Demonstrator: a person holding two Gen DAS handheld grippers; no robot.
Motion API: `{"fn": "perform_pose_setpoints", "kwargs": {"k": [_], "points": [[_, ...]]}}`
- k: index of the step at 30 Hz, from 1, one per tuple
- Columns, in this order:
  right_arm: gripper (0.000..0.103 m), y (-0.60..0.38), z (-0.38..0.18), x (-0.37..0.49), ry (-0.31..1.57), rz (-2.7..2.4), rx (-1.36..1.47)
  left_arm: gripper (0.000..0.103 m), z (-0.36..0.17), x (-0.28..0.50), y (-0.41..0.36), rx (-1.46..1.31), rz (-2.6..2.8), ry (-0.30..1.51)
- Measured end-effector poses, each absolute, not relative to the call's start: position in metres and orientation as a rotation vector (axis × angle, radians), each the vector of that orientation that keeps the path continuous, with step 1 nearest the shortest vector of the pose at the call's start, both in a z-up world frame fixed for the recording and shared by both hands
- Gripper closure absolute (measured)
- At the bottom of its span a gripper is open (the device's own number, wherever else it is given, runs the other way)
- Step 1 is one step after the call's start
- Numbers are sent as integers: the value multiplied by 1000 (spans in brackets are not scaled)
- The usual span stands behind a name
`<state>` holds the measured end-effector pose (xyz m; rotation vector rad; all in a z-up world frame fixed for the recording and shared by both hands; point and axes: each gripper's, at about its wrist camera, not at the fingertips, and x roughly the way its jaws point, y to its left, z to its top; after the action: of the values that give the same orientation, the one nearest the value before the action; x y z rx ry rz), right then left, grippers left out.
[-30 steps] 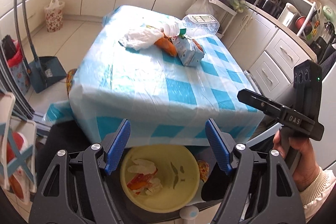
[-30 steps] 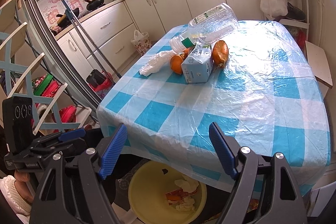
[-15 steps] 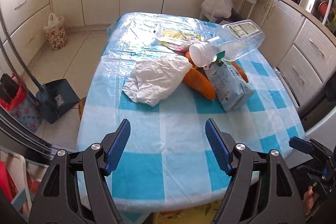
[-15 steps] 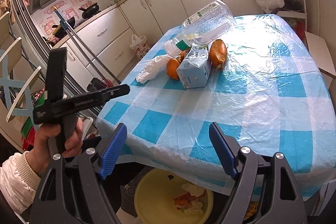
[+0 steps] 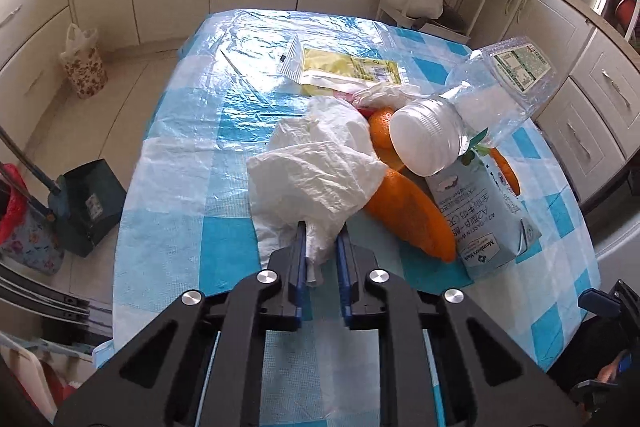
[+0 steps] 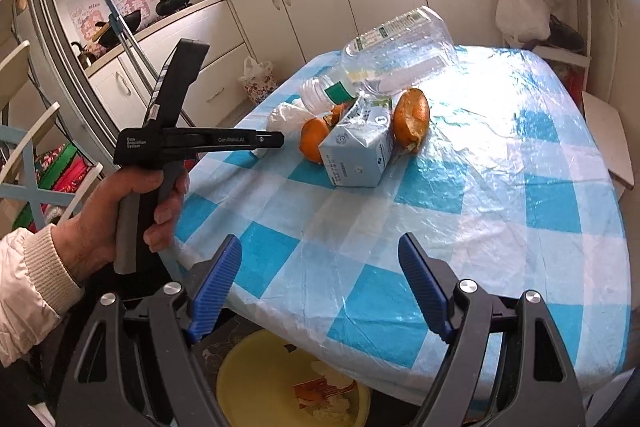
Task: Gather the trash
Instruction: 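Grasp the white plastic bag on the table with the left gripper, then lift the bag with the left gripper while the right gripper grasps an orange peel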
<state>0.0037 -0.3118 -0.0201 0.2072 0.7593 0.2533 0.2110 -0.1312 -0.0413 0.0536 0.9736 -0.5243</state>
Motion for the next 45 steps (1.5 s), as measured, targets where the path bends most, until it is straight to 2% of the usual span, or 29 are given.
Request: {"fn": "perform_pose_setpoints", "kwargs": {"k": [11,17,19,24,27,32,34,40,45], "points": [[26,-254,-14,46,746,388,76,95,-37,133,-39,-113,-389,893],[26,-235,-19,110,795,332,10,95,-30,117,-35,-140,-389,845],[31,-235,-30,130,839,296,5,95,-31,117,-34,-145,-396,849],[36,-235,-31,157,847,215,-81,95,-32,116,-32,-143,-404,843],[49,-234,-40,171,906,216,-125,95,-32,117,-31,-153,-410,840],[58,-224,-46,165,913,246,-240,95,-31,118,-31,-162,-423,838],[77,-231,-43,162,907,239,-219,95,-31,118,-32,-155,-429,838],[83,-247,-36,129,881,262,-121,95,-32,113,-41,-117,-444,832],[83,-243,-29,94,865,310,-74,95,-28,100,-45,-106,-467,820]]}}
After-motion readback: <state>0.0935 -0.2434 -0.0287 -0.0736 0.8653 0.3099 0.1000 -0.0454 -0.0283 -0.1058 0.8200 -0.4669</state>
